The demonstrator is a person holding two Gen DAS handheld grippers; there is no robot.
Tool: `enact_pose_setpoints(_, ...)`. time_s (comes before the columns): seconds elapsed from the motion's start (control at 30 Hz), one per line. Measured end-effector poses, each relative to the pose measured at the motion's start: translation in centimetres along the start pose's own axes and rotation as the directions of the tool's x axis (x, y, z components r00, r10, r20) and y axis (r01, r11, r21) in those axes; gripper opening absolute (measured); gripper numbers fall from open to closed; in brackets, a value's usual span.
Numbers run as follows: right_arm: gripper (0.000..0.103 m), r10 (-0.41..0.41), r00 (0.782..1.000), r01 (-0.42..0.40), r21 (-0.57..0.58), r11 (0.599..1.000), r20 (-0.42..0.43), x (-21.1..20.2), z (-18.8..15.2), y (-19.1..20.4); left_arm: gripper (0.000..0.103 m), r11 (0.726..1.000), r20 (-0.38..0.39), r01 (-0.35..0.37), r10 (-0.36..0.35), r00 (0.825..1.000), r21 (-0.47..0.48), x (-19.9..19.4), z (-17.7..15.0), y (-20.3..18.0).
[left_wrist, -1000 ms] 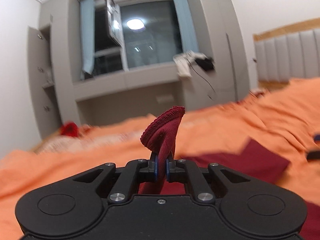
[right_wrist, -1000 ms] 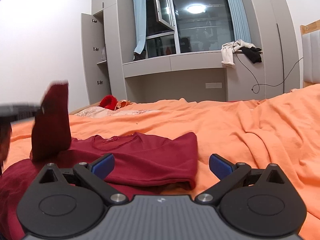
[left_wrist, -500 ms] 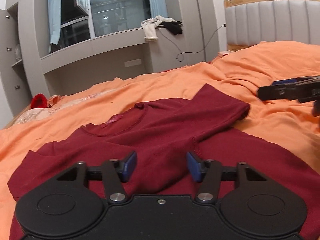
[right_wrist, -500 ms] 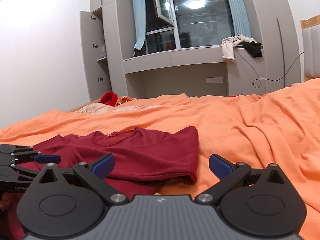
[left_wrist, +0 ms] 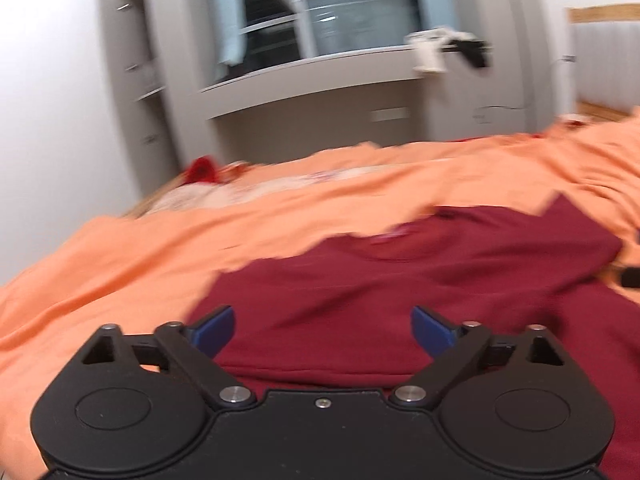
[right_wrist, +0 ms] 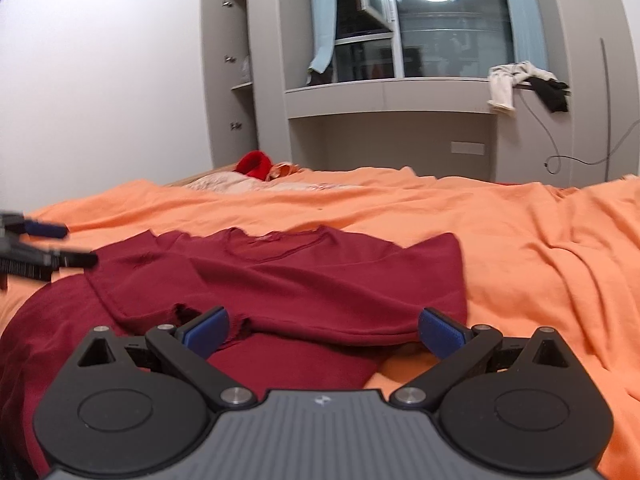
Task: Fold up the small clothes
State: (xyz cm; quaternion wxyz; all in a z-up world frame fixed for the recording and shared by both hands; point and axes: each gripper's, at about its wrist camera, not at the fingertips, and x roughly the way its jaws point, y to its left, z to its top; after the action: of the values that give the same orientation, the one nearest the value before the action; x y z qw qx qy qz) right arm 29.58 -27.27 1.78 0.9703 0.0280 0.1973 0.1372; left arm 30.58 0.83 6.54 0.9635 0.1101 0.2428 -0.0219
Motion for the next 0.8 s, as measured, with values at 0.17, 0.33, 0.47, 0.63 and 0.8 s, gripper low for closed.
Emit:
enact_pose_setpoints(0.17,0.103,0.027,1.0,-0.027,-0.02,0.999,-0.009,2.3,0.8,1.6,0.099,0.985,-0.058,-0.164,0.161,0.985,-0.058,2.9,0.4,5.3)
enact_pose_setpoints(0.33,0.103,0.073,0.995,-0.073,-0.002,0.997,-0.067,6.8,2.9,2.7,0.098,0.961,-0.146,-0.266,0.253,0.956,-0.08,7.5,0.9,8.7)
enact_pose_setpoints(0.47,0.103,0.111,0.981,-0.118,-0.031,0.993,-0.158,8.9,2.7,3.8,0.093,0.943,-0.274,-0.311,0.27,0.923,-0.117,11.0,0.4,11.4)
enact_pose_setpoints(0.63,0.103,0.108,0.966,-0.16,-0.214,0.964,-0.237,8.1,0.5,6.5,0.093,0.925,-0.321,-0.355,0.299,0.899,-0.133,12.0,-0.7,13.5)
enact_pose_setpoints(0.8,0.103,0.075,0.972,-0.158,-0.382,0.911,-0.222,6.1,-1.4,8.5,0.092,0.911,-0.353,-0.407,0.36,0.863,-0.067,11.4,-1.2,14.0)
